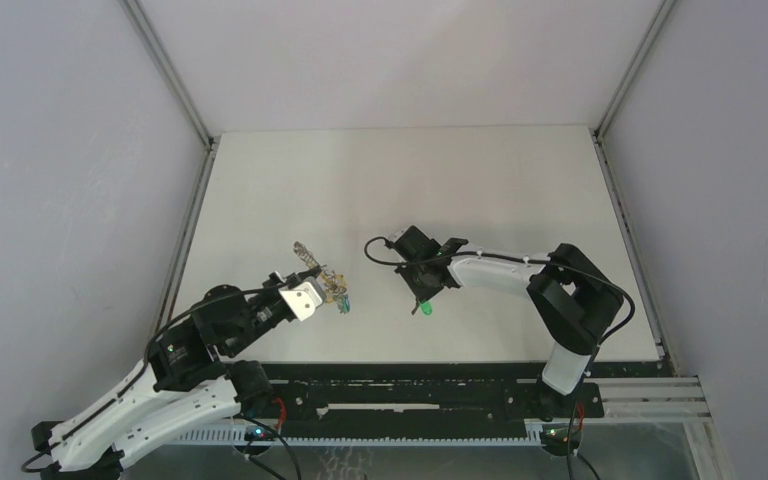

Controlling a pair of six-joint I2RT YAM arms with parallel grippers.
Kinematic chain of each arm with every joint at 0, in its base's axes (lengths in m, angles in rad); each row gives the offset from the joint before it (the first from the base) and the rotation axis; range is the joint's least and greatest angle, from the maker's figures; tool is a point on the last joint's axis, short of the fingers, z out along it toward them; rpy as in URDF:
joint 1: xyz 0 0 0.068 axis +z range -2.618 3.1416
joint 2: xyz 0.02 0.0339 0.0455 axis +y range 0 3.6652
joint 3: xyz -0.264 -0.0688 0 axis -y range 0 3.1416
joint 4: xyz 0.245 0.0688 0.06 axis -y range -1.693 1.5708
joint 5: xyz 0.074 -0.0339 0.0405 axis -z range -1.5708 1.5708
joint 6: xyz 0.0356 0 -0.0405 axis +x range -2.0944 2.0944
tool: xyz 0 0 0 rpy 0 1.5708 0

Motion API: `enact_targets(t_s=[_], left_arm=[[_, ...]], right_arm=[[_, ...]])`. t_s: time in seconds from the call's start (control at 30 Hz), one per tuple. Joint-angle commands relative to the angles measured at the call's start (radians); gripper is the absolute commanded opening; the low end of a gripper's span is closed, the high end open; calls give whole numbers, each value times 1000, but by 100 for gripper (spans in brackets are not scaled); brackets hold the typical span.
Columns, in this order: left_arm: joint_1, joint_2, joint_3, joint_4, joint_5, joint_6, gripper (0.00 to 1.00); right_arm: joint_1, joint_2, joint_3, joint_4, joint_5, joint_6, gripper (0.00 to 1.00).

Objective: Put the keys on the keyring

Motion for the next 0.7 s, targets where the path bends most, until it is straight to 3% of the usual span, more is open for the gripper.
enact_targets(t_s=[0.0,0.27,0.67], left_arm=[[8,-4,-26,78,22,-18,0],[10,-3,-26,79,30,-21,0],[10,-4,-26,79,36,-23,0]], right_arm=[[-7,-2,29,21,8,8,4],[-12,-33,33,17,7,35,20],[-10,-15,65,9,25,52,18]])
